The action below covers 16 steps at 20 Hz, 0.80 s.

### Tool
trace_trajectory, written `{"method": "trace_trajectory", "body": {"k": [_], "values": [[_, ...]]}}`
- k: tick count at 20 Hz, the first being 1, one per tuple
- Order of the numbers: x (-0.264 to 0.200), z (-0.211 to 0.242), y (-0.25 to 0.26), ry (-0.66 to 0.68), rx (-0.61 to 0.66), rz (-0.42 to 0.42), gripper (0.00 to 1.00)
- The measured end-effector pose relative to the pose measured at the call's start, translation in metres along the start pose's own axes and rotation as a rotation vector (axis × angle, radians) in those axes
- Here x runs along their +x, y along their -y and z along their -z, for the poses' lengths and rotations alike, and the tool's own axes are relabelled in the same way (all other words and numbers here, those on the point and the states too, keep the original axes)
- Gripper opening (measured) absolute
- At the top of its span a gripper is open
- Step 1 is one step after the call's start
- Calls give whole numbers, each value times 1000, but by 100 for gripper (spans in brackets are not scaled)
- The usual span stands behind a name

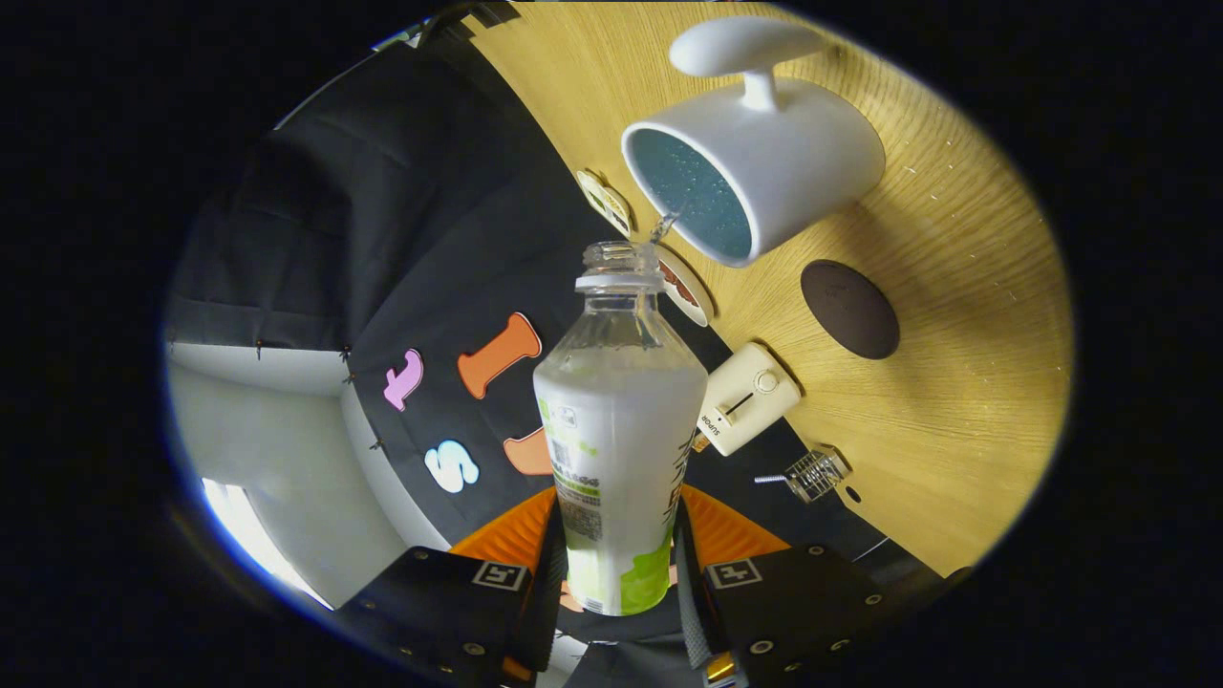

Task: Take the bottle from table, then pour the juice into the cup, finally place the bottle on the coaster

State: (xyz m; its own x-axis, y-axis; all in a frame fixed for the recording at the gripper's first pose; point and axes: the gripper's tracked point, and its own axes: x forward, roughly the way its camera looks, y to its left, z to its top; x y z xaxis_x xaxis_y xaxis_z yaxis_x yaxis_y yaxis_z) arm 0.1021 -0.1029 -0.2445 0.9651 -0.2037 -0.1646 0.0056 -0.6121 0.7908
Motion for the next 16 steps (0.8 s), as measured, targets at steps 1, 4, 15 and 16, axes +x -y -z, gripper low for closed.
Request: {"method": "trace_trajectory", "body": {"k": [1,4,15,16], "values": [[0,0,0,-2,9,-7,54],[1,1,-1,4,26,-4,54],[1,-4,19,-19,-226,60,53],[0,-5,23,-25,-288,82,53]]}}
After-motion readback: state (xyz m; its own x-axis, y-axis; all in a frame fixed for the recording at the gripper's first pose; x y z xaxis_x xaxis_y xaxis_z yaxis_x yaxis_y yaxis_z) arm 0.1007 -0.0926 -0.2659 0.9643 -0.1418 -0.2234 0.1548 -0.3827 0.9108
